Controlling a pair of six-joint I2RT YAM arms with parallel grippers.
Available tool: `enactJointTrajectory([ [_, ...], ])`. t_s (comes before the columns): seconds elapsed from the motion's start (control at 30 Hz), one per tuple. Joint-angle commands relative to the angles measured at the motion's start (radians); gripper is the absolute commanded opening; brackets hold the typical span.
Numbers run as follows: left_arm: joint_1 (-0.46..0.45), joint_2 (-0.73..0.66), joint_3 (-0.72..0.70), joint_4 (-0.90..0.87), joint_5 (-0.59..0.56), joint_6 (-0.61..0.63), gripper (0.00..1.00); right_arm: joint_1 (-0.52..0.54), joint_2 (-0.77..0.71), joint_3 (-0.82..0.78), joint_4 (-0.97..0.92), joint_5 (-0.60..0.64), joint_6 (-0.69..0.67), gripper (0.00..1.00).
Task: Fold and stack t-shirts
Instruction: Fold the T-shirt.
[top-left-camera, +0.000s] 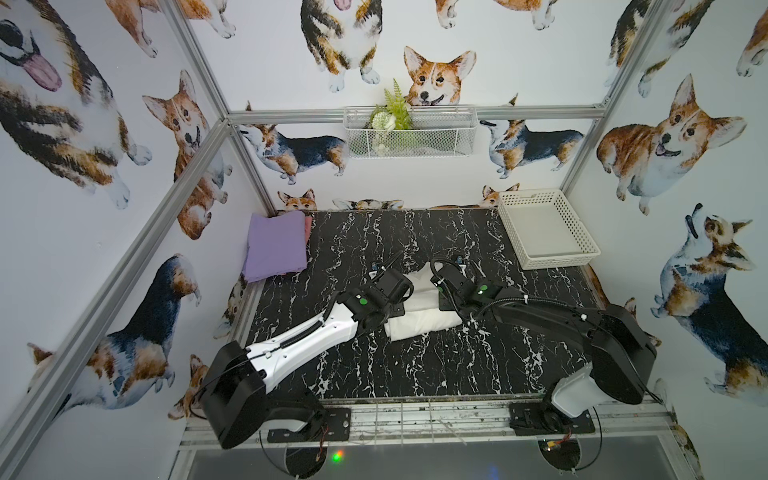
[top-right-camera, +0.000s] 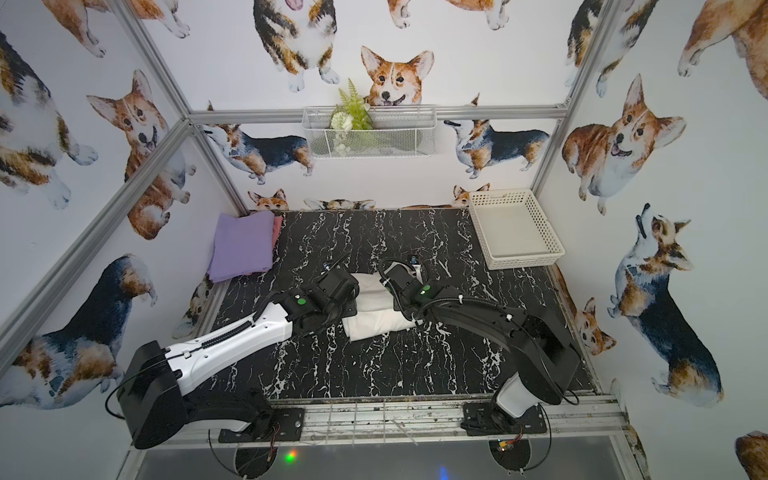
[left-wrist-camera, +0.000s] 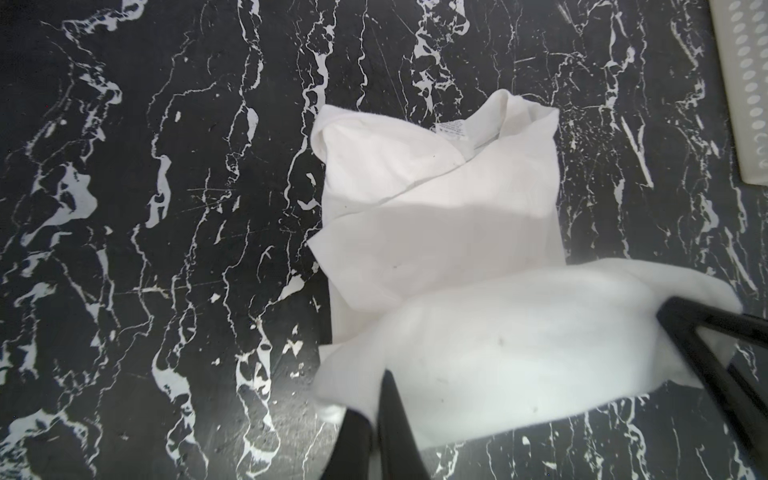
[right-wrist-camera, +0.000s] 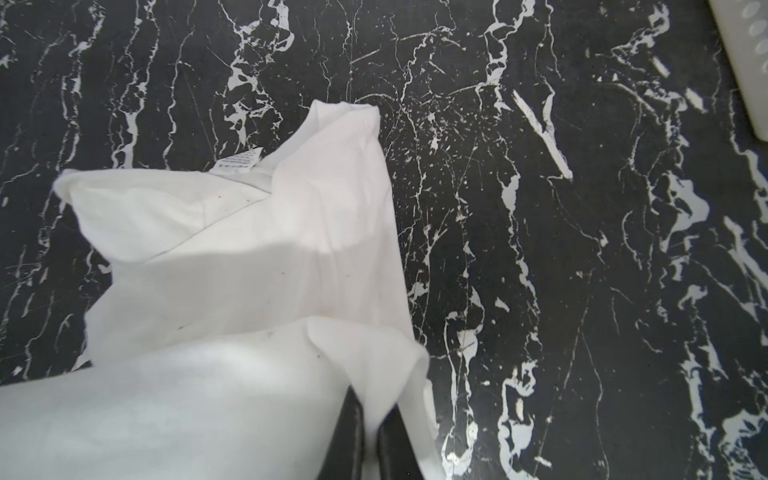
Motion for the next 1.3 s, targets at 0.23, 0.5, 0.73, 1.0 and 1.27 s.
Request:
enactJointTrajectory([
  [0.23,0.134,0.176,0.097,0.148,0.095,0.115,0.05,-0.109,0.197,0.128,0.133,-0.083,-0.113,0.00],
  [0.5,0.204,0.319,0.102,0.311,0.095,0.151,0.80,-0.154,0.299,0.255,0.168,-0.082,-0.170,0.51],
  [0.73,0.216,0.100,0.064,0.301,0.087,0.208,0.86,-0.052,0.094,0.132,0.223,-0.116,-0.196,0.62],
  [1.0,0.224,-0.026,-0.061,0.272,0.045,0.189,0.86,-0.009,0.193,0.089,0.303,-0.205,-0.129,0.60],
  [1.27,0.229,-0.039,-0.086,0.255,0.068,0.161,0.86,-0.087,0.525,0.413,0.269,-0.293,-0.166,0.59],
])
